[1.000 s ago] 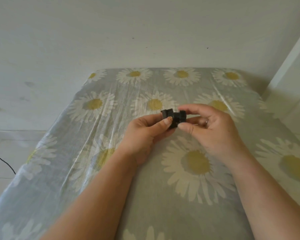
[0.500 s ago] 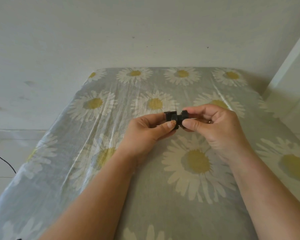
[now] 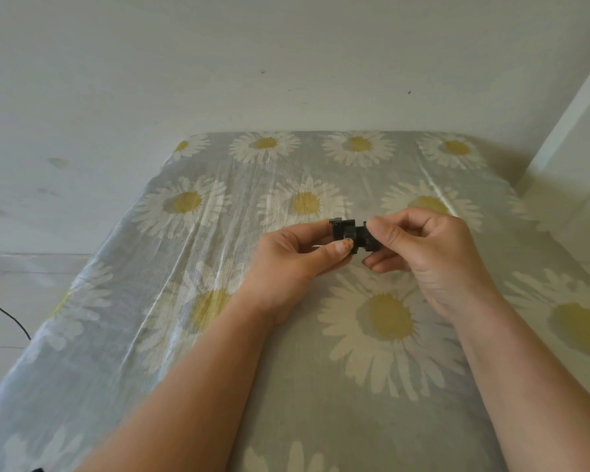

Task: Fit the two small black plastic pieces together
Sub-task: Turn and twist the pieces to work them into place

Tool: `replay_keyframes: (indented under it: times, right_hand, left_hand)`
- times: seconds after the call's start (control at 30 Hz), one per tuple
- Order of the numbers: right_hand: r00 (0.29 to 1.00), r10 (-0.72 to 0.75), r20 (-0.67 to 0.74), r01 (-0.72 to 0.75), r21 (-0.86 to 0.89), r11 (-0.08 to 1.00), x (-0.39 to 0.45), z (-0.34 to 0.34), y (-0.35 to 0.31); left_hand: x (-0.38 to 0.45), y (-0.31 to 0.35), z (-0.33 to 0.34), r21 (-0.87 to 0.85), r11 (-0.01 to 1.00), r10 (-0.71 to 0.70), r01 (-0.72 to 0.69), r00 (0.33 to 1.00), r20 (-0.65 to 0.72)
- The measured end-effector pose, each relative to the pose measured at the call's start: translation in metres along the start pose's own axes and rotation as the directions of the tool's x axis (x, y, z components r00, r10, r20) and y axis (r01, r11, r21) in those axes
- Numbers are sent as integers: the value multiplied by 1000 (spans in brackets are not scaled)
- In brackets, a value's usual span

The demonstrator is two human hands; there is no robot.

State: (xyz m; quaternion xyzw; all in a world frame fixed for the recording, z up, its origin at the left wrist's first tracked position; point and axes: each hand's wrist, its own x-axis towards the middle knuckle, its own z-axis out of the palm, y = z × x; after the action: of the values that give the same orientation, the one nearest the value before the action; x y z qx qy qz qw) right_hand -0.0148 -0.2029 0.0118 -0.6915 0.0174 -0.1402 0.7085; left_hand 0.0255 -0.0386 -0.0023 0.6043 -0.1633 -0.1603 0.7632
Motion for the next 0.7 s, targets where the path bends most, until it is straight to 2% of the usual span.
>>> replay_keyframes:
  times: [0.37,0.47,0.57,0.7]
  right_hand:
    - [989,151,3,-151,51,987,2,-1,-1]
    - [986,165,0,-165,13,986,2,0,1]
    - [994,97,-45,-102,-127,987,1,0,3]
    - [994,-108,-21,101,-213,972,-2,1,1]
  left_hand:
    - [-2,0,2,49,998,32,-33,999,9]
    - [-1,0,1,70,997,40,-40,999,4]
    - [1,-1,1,50,999,19,-18,1000,-20]
    - [3,-1,-1,-37,999,-21,18,997,-72]
